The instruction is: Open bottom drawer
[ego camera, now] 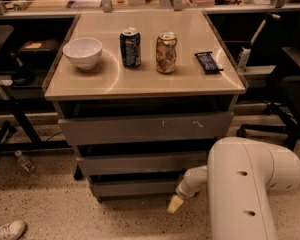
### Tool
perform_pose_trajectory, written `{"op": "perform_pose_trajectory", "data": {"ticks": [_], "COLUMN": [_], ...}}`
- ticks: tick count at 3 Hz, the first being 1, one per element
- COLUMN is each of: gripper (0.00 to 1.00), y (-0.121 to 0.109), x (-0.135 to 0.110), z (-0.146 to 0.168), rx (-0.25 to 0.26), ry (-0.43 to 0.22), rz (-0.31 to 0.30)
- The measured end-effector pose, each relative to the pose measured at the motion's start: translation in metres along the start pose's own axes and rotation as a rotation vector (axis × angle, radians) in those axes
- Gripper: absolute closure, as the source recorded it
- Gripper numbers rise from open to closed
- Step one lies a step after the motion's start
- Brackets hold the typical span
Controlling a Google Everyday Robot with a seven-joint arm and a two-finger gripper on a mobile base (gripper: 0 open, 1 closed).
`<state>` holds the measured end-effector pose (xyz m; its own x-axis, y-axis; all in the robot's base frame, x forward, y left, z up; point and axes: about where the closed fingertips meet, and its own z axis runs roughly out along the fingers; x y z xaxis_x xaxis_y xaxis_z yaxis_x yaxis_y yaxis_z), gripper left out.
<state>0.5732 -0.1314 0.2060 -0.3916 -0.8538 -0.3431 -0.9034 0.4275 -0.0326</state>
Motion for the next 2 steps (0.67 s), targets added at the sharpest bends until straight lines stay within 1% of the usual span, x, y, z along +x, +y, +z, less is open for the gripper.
{"op": "perform_pose_trajectory", "data": {"ticks": [2], "gripper": [0.0], "y": [-0.0089], "x": [0.0069], "z": [0.0135], "rx": [-0.003], "ry": [-0.005], "rz": [-0.023]}}
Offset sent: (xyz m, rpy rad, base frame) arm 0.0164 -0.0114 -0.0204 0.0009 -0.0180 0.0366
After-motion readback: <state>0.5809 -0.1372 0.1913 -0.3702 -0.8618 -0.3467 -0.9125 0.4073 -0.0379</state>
